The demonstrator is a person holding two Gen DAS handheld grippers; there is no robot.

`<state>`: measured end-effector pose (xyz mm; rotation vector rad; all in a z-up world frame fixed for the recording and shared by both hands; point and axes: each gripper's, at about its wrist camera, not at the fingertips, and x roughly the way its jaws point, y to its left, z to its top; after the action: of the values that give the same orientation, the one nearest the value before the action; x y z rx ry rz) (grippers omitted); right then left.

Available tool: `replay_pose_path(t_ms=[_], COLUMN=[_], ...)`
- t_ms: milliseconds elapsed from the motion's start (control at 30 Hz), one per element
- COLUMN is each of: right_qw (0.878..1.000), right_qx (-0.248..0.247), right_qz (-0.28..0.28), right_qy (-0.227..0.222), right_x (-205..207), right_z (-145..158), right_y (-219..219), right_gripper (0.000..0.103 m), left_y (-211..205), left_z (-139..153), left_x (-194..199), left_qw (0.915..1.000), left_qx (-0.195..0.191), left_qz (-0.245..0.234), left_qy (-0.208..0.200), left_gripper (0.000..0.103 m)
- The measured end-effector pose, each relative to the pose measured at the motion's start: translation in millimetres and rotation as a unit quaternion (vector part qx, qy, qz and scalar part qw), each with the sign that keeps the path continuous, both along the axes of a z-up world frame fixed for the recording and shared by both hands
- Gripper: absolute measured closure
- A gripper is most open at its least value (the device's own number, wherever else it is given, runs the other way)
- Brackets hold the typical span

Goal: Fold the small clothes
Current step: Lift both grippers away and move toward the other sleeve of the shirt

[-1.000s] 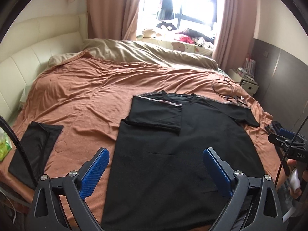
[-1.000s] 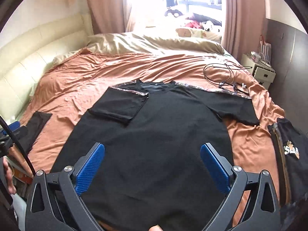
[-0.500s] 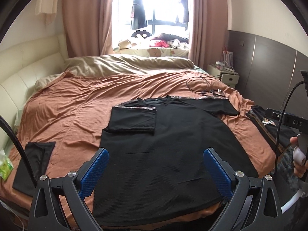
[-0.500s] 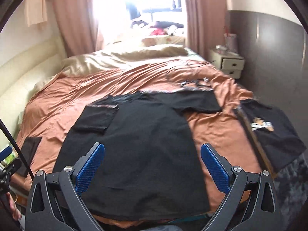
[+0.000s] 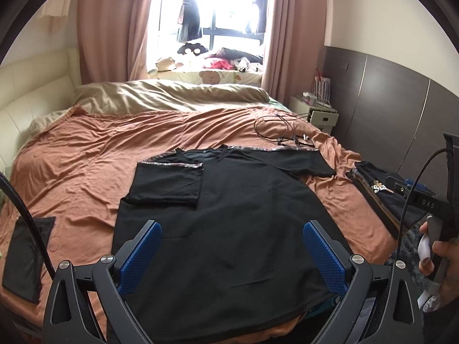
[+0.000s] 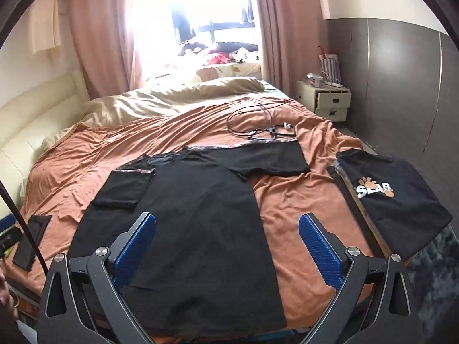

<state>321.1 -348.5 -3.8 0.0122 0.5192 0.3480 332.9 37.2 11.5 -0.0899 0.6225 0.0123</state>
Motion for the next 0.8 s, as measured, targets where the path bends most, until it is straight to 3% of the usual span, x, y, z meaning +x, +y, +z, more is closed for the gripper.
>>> replay_pose_path(t_ms=[167,800], right_qw=[0.999,0.990], right_qx=[0.031,0.107], right_qz=[-0.012,-0.013], right_qy=[0.016,0.090], right_x=[32,187], right_z=[-16,-98], right_y=[-1,2], right_gripper=[0.003,0.003], left_y=[-10,-9], left_z=[-11,-47], left_x=[26,152], left_qw=[0.9998,0.9996], left_qx=[0.015,-0.012], left_qz=[-0.007,-0.005], left_qy=[0.009,0.025], left_gripper=[0.003,0.003])
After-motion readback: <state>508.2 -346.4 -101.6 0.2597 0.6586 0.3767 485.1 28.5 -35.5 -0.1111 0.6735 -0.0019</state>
